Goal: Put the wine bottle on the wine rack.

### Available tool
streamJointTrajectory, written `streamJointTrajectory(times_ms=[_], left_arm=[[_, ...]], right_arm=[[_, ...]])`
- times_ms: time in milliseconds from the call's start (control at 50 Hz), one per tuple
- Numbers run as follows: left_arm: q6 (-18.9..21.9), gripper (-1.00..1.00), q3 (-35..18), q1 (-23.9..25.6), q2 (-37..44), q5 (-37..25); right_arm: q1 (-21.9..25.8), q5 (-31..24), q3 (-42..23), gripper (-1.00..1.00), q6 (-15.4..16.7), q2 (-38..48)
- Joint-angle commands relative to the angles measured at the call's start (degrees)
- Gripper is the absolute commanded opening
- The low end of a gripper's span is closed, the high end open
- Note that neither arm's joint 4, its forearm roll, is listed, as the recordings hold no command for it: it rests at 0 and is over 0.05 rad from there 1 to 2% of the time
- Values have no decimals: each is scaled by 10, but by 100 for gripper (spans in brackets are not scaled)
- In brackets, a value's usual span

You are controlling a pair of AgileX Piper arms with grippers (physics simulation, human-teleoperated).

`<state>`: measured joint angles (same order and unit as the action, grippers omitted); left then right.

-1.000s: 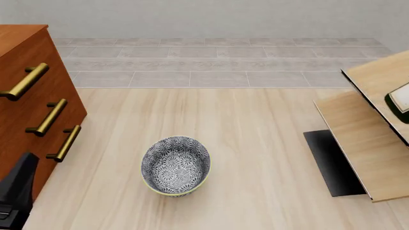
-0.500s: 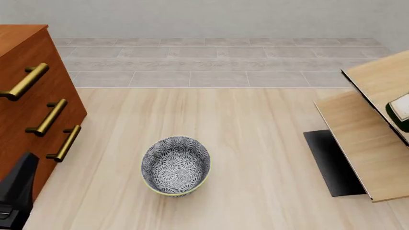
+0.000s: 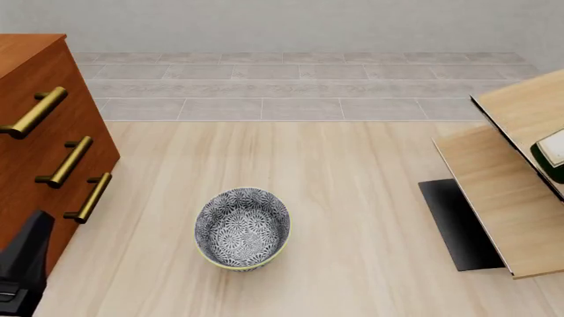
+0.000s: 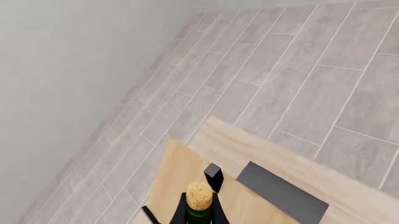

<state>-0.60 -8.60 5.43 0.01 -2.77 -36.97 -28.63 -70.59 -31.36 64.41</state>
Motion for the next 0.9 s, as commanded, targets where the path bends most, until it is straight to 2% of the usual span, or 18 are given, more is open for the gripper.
streamJointTrajectory(times_ms=[20, 320, 900], left_arm=[[0, 100, 5, -1, 0, 3], [0, 100, 11, -4, 0, 5], [0, 100, 22, -14, 0, 10]], right_arm=[[0, 11, 32, -100, -4, 23], [-8, 36, 48, -100, 2, 47], [-53, 98, 69, -100, 26, 121]])
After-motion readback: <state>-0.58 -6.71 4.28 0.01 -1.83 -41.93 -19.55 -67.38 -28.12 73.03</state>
